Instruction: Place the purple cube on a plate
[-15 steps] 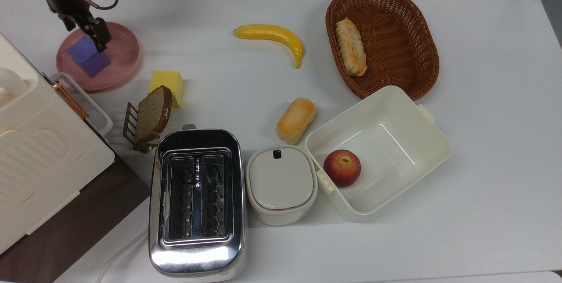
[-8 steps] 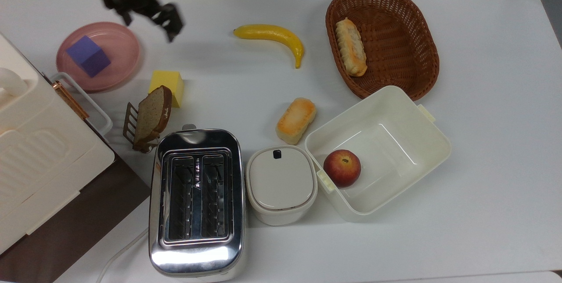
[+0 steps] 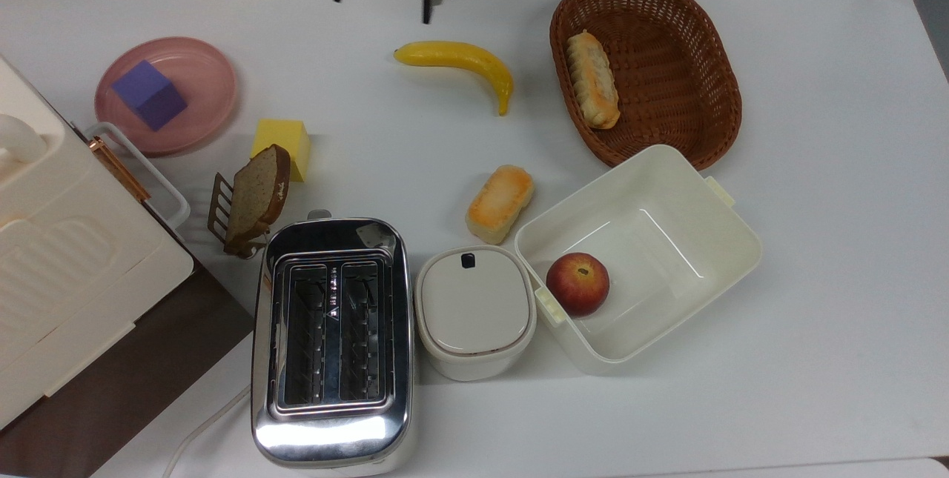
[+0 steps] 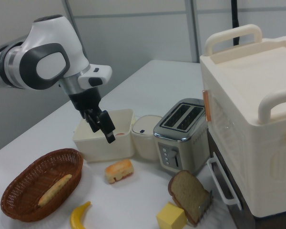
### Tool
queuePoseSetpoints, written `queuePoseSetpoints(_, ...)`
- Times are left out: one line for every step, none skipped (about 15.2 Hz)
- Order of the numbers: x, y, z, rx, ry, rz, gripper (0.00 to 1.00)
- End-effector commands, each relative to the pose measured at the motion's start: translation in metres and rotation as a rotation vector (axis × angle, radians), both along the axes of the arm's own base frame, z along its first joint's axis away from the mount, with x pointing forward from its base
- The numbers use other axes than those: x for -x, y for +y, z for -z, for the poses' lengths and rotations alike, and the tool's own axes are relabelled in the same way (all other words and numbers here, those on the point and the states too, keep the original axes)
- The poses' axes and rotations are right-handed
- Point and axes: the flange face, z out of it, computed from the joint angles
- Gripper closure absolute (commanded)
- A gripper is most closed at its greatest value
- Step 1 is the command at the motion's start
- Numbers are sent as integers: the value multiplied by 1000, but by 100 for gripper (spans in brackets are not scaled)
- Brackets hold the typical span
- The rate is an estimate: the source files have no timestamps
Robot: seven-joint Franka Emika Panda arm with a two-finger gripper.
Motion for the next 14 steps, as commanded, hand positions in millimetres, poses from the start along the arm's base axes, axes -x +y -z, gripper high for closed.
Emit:
queuePoseSetpoints(2, 17, 2, 1, 22, -38, 0)
queuePoseSetpoints(1, 4, 1, -4, 23, -33, 0)
queuePoseSetpoints(0, 3, -3, -5, 17, -48, 0)
queuePoseSetpoints(0, 2, -4, -8, 14, -46, 0)
queuePoseSetpoints(-1, -3, -5, -10, 13, -40, 0)
queuePoseSetpoints(0, -3, -6, -10, 11, -37, 0)
queuePoseSetpoints(0, -4, -5, -10, 13, -37, 0)
queuePoseSetpoints(0, -6, -6, -8, 13, -34, 0)
queuePoseSetpoints(0, -9, -6, -8, 13, -29, 0)
queuePoseSetpoints(0, -10, -6, -8, 12, -26, 0)
queuePoseSetpoints(1, -11, -6, -8, 14, -28, 0)
queuePoseSetpoints(2, -12, -6, -9, 17, -24, 0)
queuePoseSetpoints(1, -13, -6, -9, 19, -23, 0)
queuePoseSetpoints(1, -13, -6, -9, 19, -23, 0)
